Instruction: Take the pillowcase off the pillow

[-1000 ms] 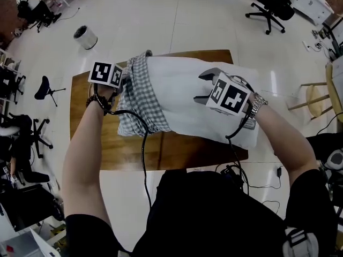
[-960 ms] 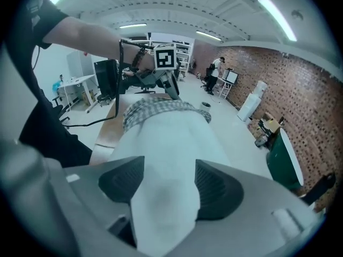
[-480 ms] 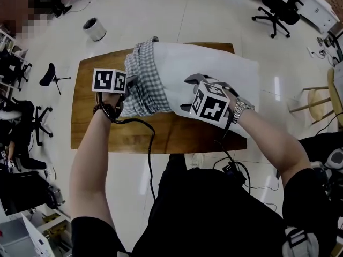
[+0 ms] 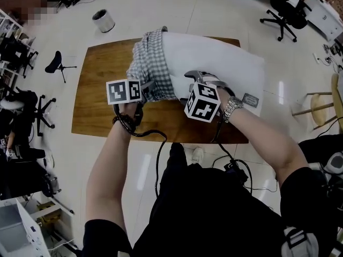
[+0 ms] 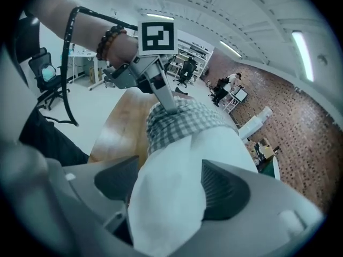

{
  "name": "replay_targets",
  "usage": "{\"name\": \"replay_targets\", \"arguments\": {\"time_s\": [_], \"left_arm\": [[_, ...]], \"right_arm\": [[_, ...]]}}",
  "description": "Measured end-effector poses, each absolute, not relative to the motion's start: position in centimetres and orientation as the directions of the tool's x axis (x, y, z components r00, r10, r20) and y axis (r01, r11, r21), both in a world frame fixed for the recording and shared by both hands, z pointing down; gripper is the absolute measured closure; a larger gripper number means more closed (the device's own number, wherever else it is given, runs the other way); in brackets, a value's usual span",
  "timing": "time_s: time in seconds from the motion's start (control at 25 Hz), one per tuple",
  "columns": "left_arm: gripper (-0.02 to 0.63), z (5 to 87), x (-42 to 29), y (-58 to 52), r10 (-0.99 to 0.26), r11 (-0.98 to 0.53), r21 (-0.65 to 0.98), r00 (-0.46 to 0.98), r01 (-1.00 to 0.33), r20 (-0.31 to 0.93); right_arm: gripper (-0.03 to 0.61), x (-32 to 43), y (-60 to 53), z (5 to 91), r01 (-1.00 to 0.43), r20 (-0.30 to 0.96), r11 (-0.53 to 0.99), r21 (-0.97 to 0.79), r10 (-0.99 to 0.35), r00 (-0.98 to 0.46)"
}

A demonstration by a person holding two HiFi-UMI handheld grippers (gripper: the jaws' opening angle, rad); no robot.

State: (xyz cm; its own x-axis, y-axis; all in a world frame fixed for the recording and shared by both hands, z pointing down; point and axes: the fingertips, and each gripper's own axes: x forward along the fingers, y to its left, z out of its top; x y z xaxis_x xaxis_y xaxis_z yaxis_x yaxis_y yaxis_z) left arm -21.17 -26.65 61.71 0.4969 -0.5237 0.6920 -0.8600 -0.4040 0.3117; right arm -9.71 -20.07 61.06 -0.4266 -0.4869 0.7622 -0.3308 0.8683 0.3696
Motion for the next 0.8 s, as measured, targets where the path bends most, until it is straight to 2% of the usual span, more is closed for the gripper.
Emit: {"name": "replay_targets", "arguments": {"time_s": [0.2, 0.48, 0.6, 0.72, 0.76, 0.8], "left_arm": [[0.211, 64.1, -21.0, -25.3, -0.555, -0.351, 0.288, 0.446, -0.891, 0.703], [0.22, 68.4, -21.2, -24.6, -0.542, -0.307, 0.256, 0.39, -0.916, 0.744], [0.336, 69.1, -21.8, -24.3, -0.551, -0.297, 0.232, 0.365, -0.926, 0.75], [0.454, 69.0, -22.8, -24.7, -0.563, -0.286, 0.211, 0.342, -0.935, 0.752], [0.552, 68.8, -23.5, -24.8, -0.573, -0.274, 0.204, 0.33, -0.94, 0.75], [0.561, 68.7, -24.2, -24.9, -0.581, -0.259, 0.205, 0.322, -0.944, 0.748]], "right_arm": [[0.213, -9.9, -20.4, 62.7, -0.309, 0.756, 0.845, 0.436, -0.531, -0.383], [0.213, -9.3, -21.0, 66.2, -0.194, 0.759, 0.805, 0.561, -0.593, -0.268], [0.235, -8.7, -21.0, 67.4, -0.114, 0.734, 0.762, 0.637, -0.645, -0.214], [0.405, -7.6, -21.7, 67.4, -0.043, 0.676, 0.694, 0.719, -0.712, -0.187], [0.452, -7.3, -21.8, 67.1, -0.034, 0.656, 0.673, 0.739, -0.731, -0.189], [0.488, -7.0, -21.8, 66.8, -0.027, 0.637, 0.653, 0.757, -0.746, -0.194]]}}
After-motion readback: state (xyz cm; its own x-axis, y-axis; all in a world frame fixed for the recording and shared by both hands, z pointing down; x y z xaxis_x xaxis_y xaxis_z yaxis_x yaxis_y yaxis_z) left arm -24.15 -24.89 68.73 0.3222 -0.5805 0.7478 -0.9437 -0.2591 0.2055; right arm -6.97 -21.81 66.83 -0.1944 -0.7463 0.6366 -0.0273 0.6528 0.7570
